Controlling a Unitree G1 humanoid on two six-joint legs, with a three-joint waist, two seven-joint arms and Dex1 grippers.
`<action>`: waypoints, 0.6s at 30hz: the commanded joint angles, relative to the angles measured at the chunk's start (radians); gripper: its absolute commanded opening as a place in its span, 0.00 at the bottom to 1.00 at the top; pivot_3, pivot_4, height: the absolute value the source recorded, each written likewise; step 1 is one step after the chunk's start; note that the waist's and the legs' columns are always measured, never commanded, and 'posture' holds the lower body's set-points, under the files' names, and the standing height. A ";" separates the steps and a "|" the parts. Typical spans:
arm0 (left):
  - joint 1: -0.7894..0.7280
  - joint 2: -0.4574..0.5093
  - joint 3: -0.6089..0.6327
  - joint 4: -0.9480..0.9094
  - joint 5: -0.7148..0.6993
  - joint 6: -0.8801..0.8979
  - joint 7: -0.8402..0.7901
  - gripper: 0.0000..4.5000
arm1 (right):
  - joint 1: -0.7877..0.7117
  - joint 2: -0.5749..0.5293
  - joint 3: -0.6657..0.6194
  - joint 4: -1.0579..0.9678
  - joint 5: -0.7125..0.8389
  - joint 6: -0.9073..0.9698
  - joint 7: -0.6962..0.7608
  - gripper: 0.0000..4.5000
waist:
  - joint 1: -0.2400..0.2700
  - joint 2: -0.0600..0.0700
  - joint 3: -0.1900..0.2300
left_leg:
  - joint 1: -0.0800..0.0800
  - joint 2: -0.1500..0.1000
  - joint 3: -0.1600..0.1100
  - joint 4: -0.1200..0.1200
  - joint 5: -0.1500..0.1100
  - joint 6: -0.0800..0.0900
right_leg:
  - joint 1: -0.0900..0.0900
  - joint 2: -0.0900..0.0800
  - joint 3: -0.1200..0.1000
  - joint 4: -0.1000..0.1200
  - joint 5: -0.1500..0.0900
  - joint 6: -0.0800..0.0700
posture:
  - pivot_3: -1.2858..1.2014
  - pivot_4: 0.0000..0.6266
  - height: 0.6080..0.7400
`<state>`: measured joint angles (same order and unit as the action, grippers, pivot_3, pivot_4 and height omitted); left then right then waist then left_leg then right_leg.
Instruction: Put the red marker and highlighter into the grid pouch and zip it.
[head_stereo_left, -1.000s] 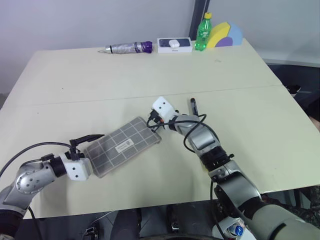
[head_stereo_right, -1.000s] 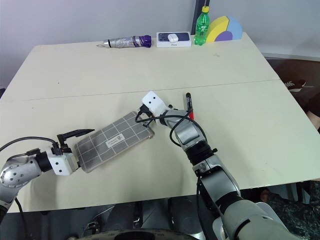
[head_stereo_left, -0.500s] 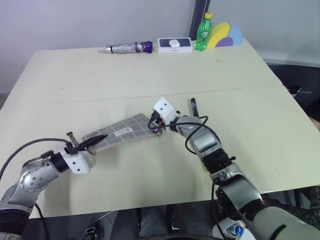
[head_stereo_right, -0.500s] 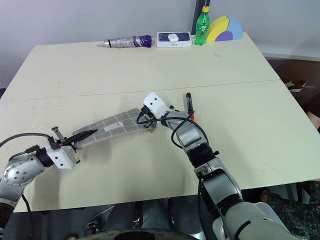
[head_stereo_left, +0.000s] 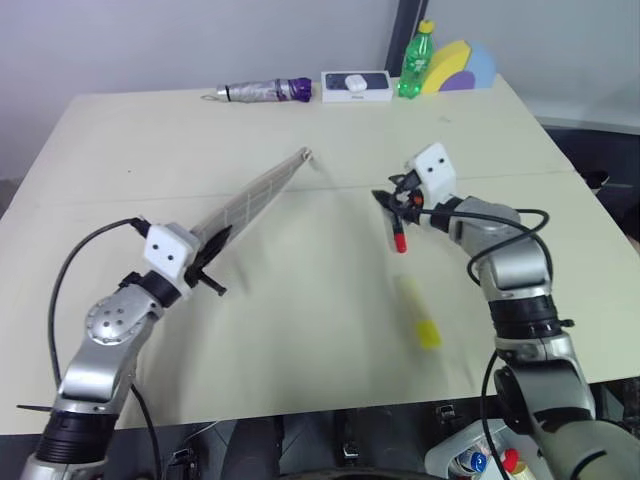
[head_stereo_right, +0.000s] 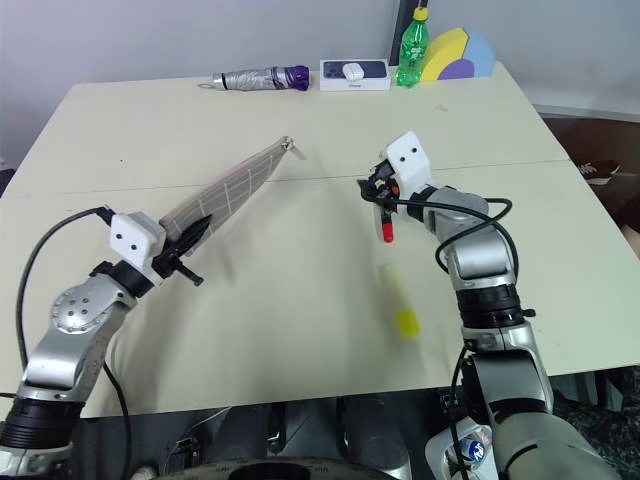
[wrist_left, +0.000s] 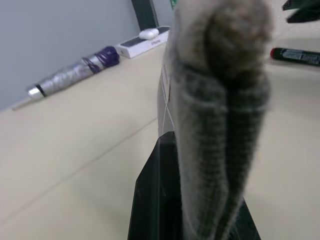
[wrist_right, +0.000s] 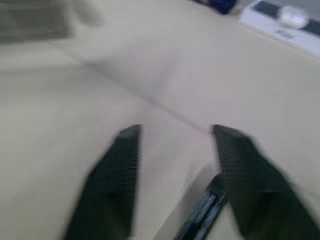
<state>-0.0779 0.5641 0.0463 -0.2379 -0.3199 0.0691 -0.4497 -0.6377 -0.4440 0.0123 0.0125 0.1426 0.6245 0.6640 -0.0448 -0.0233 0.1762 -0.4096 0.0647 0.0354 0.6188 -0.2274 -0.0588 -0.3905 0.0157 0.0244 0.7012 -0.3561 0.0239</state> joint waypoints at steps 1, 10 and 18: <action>-0.027 -0.030 -0.019 -0.046 0.041 0.010 0.014 0.00 | 0.002 -0.017 -0.033 -0.131 0.075 0.048 0.030 0.98 | 0.000 0.000 0.000 | 0.000 0.000 0.000 0.000 0.000 0.000 | 0.000 0.000 0.000 0.000 0.000 0.000 | 0.52 0.24 1.00; -0.040 -0.062 -0.074 -0.032 0.126 -0.040 -0.044 0.00 | -0.038 0.038 0.011 -0.145 0.078 0.106 -0.055 0.98 | 0.000 0.000 0.000 | 0.000 0.000 0.000 0.001 0.000 0.000 | 0.001 0.001 0.001 0.000 0.000 0.000 | 0.52 0.24 1.00; -0.036 -0.084 -0.071 -0.037 0.140 -0.047 -0.074 0.00 | -0.086 0.109 0.016 -0.042 0.062 0.088 -0.143 0.93 | 0.002 0.000 0.000 | 0.000 0.000 0.000 0.001 0.000 0.000 | 0.001 0.001 0.001 0.000 0.000 0.000 | 0.52 0.24 1.00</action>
<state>-0.1131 0.4854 -0.0280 -0.2459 -0.1848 0.0491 -0.5204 -0.6939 -0.3432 0.0362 -0.0193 0.2007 0.7326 0.5319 -0.0424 -0.0233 0.1762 -0.4096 0.0648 0.0356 0.6198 -0.2273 -0.0590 -0.3900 0.0164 0.0257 0.7012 -0.3559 0.0243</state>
